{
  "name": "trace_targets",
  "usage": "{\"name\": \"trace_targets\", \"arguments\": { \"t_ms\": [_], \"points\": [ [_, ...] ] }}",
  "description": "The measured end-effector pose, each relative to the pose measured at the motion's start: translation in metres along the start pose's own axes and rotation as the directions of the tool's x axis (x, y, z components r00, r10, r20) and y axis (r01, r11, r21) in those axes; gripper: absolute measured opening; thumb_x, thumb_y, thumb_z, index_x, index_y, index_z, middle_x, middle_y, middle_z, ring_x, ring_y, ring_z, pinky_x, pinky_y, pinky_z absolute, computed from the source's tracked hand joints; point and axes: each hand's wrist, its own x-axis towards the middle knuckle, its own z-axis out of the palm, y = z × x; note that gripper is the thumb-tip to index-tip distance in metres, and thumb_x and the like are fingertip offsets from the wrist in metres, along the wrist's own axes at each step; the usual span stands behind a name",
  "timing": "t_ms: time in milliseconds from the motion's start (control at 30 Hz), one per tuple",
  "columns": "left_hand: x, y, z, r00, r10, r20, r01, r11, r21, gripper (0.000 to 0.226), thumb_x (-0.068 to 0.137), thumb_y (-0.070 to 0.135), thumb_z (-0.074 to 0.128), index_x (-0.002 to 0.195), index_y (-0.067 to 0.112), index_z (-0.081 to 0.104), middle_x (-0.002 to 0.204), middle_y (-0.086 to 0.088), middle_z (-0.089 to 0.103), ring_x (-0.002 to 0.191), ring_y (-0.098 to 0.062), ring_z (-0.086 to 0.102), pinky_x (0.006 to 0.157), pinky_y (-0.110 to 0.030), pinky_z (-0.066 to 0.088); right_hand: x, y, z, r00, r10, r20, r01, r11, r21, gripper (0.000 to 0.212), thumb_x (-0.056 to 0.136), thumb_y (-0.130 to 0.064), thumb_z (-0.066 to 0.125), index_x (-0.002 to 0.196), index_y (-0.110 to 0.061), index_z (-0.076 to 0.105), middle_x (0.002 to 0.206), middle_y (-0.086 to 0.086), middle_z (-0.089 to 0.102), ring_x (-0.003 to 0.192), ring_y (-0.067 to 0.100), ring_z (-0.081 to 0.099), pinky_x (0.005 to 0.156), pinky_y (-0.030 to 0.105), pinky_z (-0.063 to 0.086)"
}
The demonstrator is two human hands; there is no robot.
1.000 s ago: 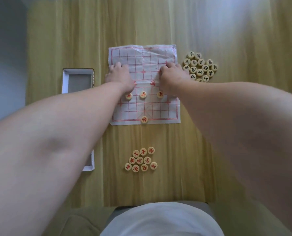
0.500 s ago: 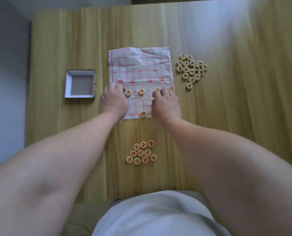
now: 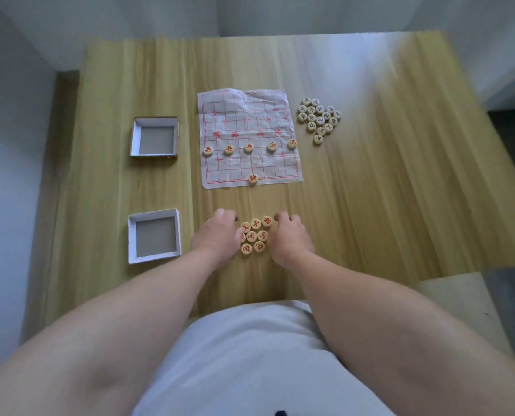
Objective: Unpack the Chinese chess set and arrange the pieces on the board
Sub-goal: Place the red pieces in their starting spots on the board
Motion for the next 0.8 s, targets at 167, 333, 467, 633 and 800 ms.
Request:
{"name": "trace_targets", "arguments": {
  "t_ms": [167, 333, 467, 633, 800],
  "points": [
    [-0.025, -0.002, 0.018, 0.999, -0.031, 0.008, 0.031, 0.999, -0.015, 0.056, 0.092, 0.055, 0.056, 0.133, 0.018, 0.045, 0.126, -0.003, 0.044, 0.109, -0.031, 0.059, 0.088, -0.044, 0.051, -0.016, 0.009, 0.016, 0.996, 0.072, 0.053, -0.075, 0.996, 0.048, 0.052, 0.099, -0.019, 0.053, 0.147, -0.026, 0.035, 0.141, 0.006, 0.043, 0.126, 0.031, 0.052, 0.095, 0.046, 0.05],
    [-0.027, -0.005, 0.023, 1.0, -0.024, 0.018, 0.025, 0.998, -0.051, 0.067, 0.087, 0.056, 0.063, 0.138, 0.018, 0.041, 0.127, -0.003, 0.042, 0.111, -0.028, 0.058, 0.09, -0.041, 0.051, -0.021, 0.003, 0.02, 0.996, 0.084, 0.043, -0.089, 0.985, 0.145, 0.048, 0.095, -0.016, 0.057, 0.14, -0.021, 0.042, 0.133, 0.005, 0.054, 0.119, 0.031, 0.057, 0.092, 0.043, 0.051],
    [-0.02, -0.003, 0.022, 0.999, -0.025, 0.032, 0.028, 0.995, -0.093, 0.07, 0.084, 0.053, 0.069, 0.138, 0.017, 0.041, 0.126, -0.002, 0.042, 0.11, -0.027, 0.059, 0.09, -0.04, 0.052, -0.02, -0.005, 0.016, 0.996, 0.074, 0.054, -0.083, 0.977, 0.195, 0.043, 0.094, -0.018, 0.058, 0.134, -0.022, 0.044, 0.122, 0.003, 0.062, 0.106, 0.028, 0.061, 0.087, 0.043, 0.054],
    [-0.011, -0.003, 0.021, 0.998, -0.031, 0.048, 0.035, 0.995, -0.089, 0.068, 0.082, 0.049, 0.073, 0.136, 0.021, 0.042, 0.123, -0.001, 0.042, 0.108, -0.027, 0.059, 0.087, -0.042, 0.053, -0.014, -0.007, 0.007, 0.994, 0.06, 0.086, -0.074, 0.983, 0.17, 0.045, 0.093, -0.02, 0.056, 0.135, -0.021, 0.041, 0.118, 0.005, 0.063, 0.103, 0.029, 0.061, 0.087, 0.045, 0.055],
    [-0.001, -0.001, 0.017, 0.998, -0.051, 0.043, 0.056, 0.992, -0.11, 0.064, 0.085, 0.051, 0.068, 0.135, 0.022, 0.042, 0.123, 0.0, 0.044, 0.106, -0.026, 0.06, 0.086, -0.043, 0.054, -0.004, -0.011, 0.002, 0.997, 0.04, 0.071, -0.05, 0.987, 0.152, 0.035, 0.097, -0.021, 0.049, 0.132, -0.024, 0.041, 0.109, 0.003, 0.064, 0.094, 0.028, 0.062, 0.082, 0.045, 0.057]
  ]
}}
